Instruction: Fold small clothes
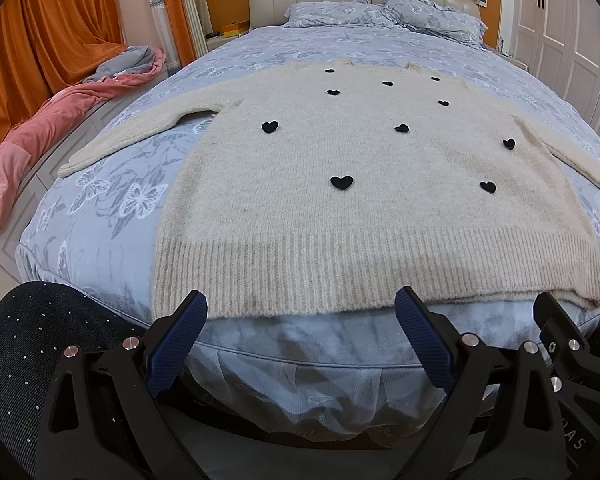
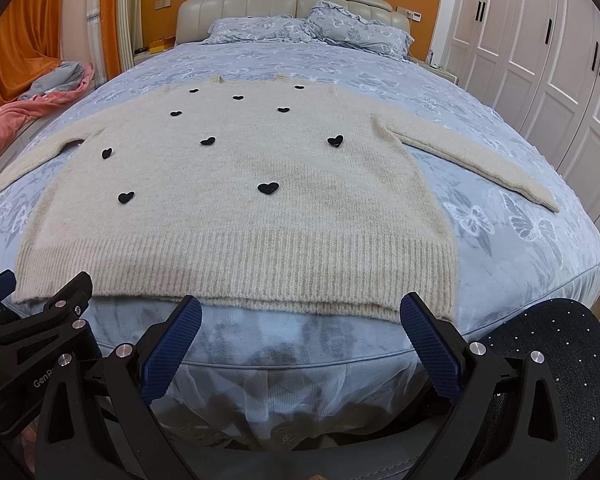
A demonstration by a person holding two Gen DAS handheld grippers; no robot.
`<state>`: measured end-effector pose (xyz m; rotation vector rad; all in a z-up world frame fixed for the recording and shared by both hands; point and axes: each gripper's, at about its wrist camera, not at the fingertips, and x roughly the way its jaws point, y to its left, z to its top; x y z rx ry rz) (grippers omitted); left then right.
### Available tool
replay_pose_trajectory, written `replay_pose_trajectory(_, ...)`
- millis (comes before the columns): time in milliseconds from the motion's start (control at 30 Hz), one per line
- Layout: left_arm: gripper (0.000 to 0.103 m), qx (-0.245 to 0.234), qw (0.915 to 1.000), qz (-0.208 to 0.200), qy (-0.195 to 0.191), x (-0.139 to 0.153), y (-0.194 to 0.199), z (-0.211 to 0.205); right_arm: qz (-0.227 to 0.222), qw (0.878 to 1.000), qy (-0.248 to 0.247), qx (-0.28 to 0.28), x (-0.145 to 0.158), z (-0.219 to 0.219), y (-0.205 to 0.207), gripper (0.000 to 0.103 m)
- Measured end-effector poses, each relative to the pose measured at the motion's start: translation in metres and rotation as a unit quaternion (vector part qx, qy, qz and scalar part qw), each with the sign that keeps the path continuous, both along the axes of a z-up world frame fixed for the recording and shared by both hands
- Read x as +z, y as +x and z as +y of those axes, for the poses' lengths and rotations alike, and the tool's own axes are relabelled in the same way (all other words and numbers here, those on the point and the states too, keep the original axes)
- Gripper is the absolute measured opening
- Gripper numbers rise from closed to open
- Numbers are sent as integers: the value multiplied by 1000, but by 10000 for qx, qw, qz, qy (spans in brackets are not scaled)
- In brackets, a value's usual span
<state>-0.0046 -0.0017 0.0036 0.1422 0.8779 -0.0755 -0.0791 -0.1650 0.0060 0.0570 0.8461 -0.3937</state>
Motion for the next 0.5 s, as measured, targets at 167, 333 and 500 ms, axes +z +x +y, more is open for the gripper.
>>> replay_pose_trajectory(167, 93, -1, 10000, 4, 3, 0, 0, 0, 1, 10000, -2, -2, 2, 0, -1, 98)
replay_pose_trajectory(333, 93, -1, 10000, 7, 3, 0, 0, 0, 3, 10000, -4, -1, 1, 0, -1, 98)
replay_pose_trajectory(500, 93, 1, 10000, 8, 7, 0, 0, 0, 4, 10000, -7, 0, 0, 0, 0, 98)
